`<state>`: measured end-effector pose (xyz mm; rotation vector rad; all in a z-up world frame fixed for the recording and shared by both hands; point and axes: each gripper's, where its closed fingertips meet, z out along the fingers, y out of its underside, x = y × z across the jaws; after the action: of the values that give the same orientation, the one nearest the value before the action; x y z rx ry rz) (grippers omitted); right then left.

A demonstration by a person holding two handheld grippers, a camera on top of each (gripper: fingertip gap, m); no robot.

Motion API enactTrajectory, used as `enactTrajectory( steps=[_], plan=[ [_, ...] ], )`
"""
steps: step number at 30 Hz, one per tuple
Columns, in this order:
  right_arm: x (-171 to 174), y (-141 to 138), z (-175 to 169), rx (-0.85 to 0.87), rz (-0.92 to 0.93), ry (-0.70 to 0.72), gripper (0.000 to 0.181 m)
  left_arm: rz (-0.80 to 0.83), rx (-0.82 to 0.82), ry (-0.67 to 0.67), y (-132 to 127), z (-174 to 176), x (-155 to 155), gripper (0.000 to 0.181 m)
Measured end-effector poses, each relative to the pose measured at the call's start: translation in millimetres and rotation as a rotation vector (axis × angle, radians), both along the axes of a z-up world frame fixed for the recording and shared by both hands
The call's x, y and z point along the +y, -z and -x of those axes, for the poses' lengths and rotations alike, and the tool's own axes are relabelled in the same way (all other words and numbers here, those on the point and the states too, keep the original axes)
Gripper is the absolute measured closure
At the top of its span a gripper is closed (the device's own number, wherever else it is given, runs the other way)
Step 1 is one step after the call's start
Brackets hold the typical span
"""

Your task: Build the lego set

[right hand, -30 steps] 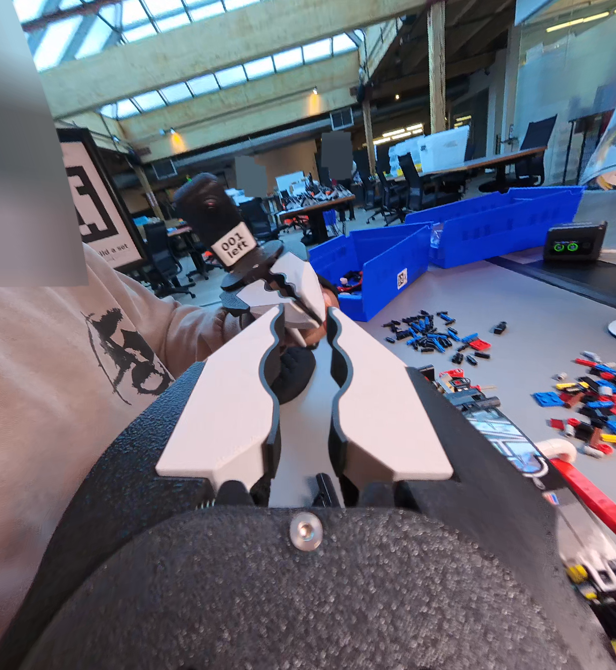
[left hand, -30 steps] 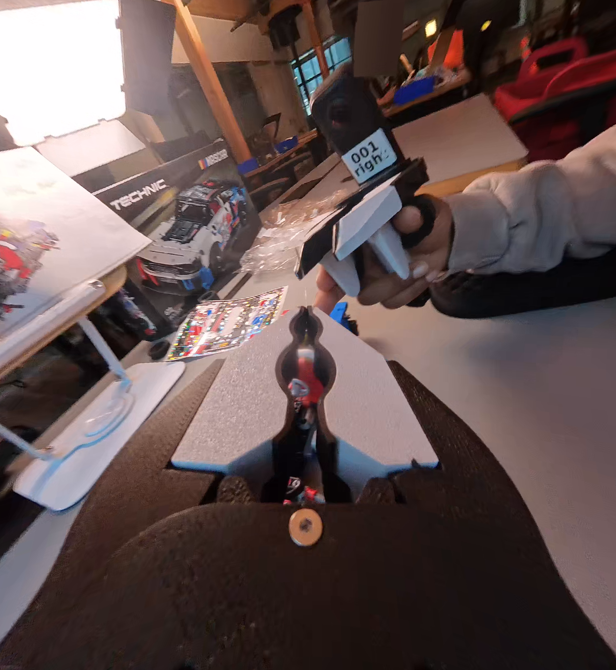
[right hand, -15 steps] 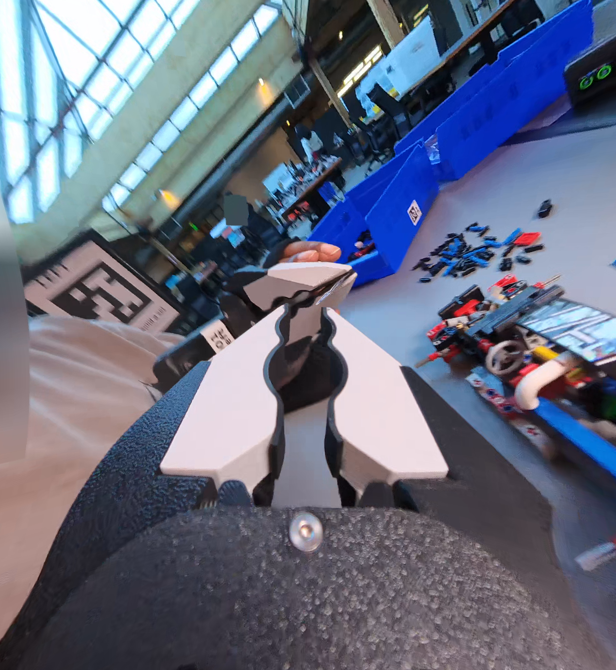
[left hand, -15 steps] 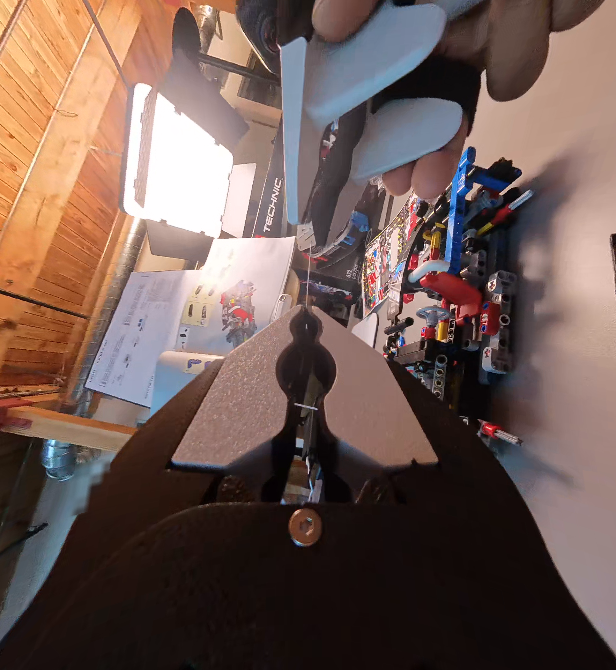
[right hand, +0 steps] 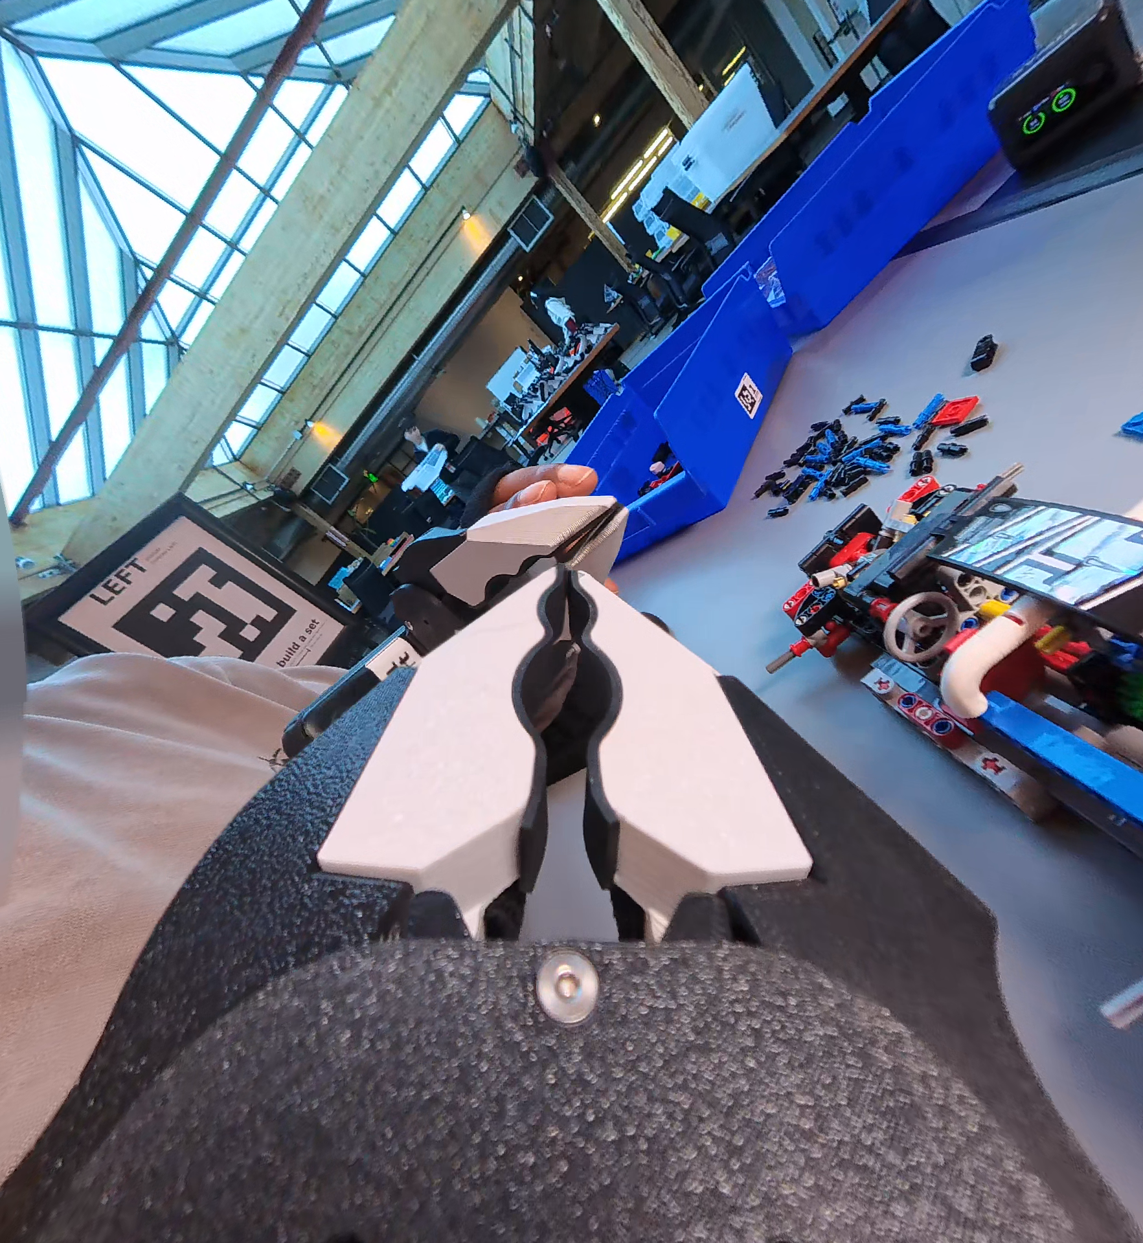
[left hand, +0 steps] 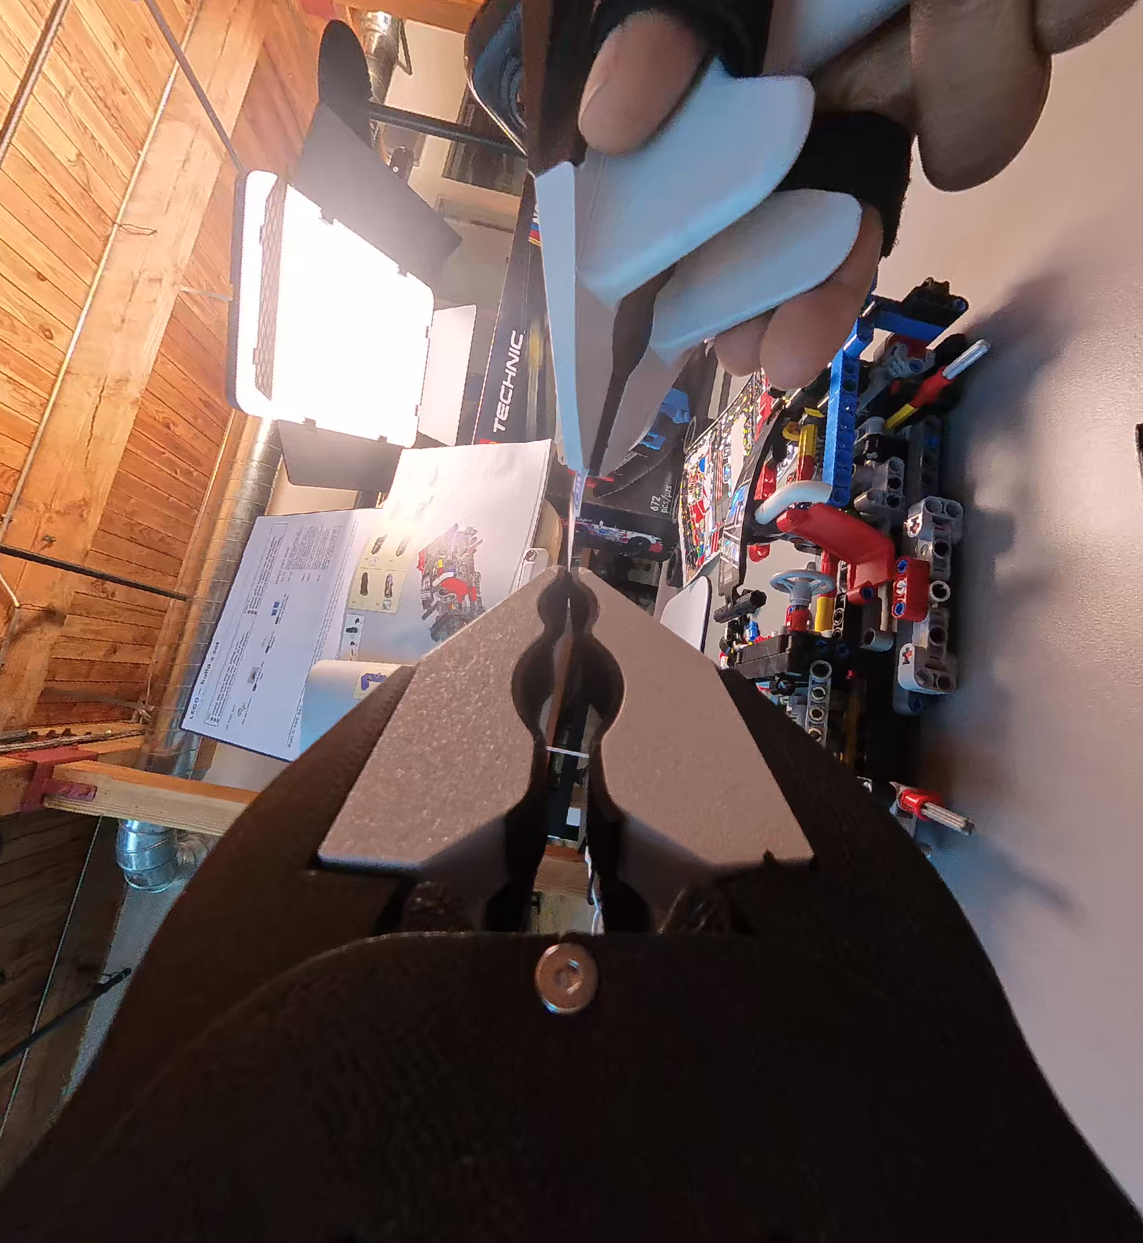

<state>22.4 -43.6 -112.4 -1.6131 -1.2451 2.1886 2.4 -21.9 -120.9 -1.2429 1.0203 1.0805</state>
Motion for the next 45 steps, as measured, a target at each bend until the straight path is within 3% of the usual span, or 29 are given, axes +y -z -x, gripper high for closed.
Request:
enactTrajectory(
  steps=[3,5,9,14,17,19,24,28,36,40,45],
  plan=[
    [2.2,2.6,-0.3,0.008,-0.038,-0.006,0.181,0.019,-0.129,0.038,-0.7,-0.9,-0.4,0.181],
    [3.7,3.7,-1.9,0.030,-0.103,-0.013,0.181,0.069,-0.305,0.080,0.2,-0.4,-0.1,0.161],
    [7.6,-10.0,-12.3,0.124,-0.201,-0.074,0.181,0.250,-0.832,0.340,-12.0,-14.7,-10.8,0.144],
    [9.6,-27.5,-25.8,0.224,-0.405,-0.172,0.181,0.623,-1.588,0.690,-19.9,-18.2,-22.1,0.139],
    [4.1,-19.5,-31.5,0.233,-0.539,-0.227,0.181,0.781,-1.815,0.793,-15.9,-21.2,-25.7,0.146],
    [2.8,-7.9,-34.0,0.210,-0.583,-0.244,0.181,0.911,-1.746,0.665,11.6,-26.4,-24.2,0.147],
    [10.8,26.5,-40.7,0.116,-0.617,-0.230,0.181,1.126,-1.386,0.255,90.1,-26.6,-29.8,0.145],
    [17.8,45.6,-48.8,0.044,-0.649,-0.226,0.181,1.205,-1.247,0.112,121.7,-30.9,-32.7,0.150],
    [19.1,101.5,-51.0,-0.194,-0.804,-0.272,0.181,1.157,-0.958,0.054,138.5,-40.7,-25.0,0.172],
    [12.1,110.3,-49.7,-0.219,-0.828,-0.306,0.181,1.074,-0.825,0.090,136.4,-41.3,-22.2,0.174],
    [7.7,105.4,-53.0,-0.200,-0.800,-0.314,0.181,0.825,-0.574,0.161,119.3,-34.9,-14.4,0.176]
  ],
)
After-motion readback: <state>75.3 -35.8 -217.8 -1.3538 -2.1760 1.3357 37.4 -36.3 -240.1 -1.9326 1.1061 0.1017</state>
